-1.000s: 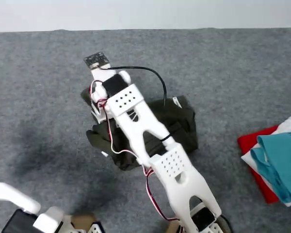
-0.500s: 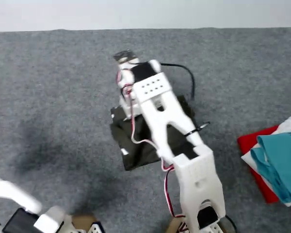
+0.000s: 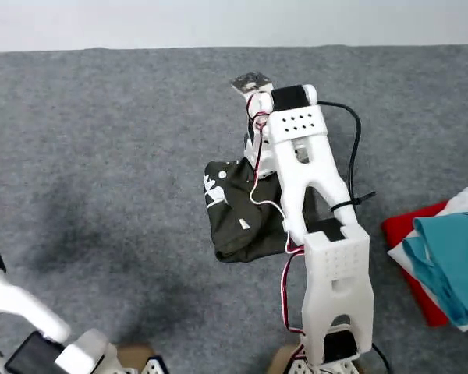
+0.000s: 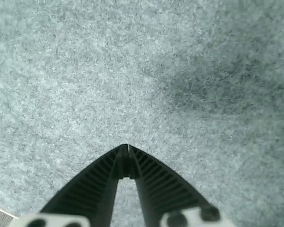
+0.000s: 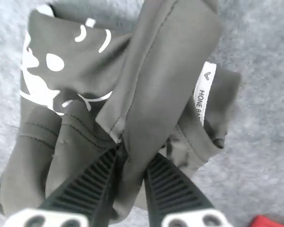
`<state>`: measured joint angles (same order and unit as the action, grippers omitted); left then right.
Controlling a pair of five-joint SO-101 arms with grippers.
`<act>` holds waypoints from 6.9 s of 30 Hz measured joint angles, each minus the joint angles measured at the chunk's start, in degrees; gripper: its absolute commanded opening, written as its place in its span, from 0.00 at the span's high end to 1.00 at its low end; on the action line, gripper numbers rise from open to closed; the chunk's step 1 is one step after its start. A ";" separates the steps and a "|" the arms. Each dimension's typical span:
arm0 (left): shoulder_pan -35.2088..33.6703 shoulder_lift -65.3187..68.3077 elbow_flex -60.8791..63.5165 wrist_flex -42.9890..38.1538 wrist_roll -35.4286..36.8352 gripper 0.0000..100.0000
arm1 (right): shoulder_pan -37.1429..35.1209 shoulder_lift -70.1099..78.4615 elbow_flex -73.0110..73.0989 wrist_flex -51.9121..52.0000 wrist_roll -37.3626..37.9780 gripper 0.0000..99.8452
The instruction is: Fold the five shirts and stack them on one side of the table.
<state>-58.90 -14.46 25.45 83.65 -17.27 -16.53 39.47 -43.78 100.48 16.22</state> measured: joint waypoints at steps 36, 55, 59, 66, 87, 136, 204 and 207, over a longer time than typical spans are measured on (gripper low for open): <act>0.00 0.00 1.14 -1.58 0.09 1.00 | -15.38 -26.81 28.48 -2.37 7.30 0.99; 0.00 0.00 1.67 -1.58 0.09 1.00 | 16.35 -13.89 31.12 0.00 11.96 0.99; 0.00 0.00 1.67 -1.58 0.09 1.00 | 15.21 -19.96 33.05 0.00 12.04 0.99; 0.00 0.00 1.67 -1.58 0.09 1.00 | 5.89 -26.20 33.14 -2.20 12.04 0.99; 0.00 0.00 1.67 -1.58 0.09 1.00 | 21.36 -12.40 33.14 -22.68 12.04 0.99; 0.00 0.00 1.67 -1.58 0.09 1.00 | -24.88 -19.08 50.37 -16.26 7.03 0.99; 7.30 -27.34 18.46 -4.22 0.09 1.00 | -9.49 -6.42 -0.88 0.00 4.66 0.99; 7.30 -27.34 18.46 -4.22 0.09 1.00 | -7.38 -12.40 9.67 0.00 2.20 0.99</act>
<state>-51.60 -41.80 43.91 79.43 -17.19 -23.91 27.08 -34.11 100.48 18.42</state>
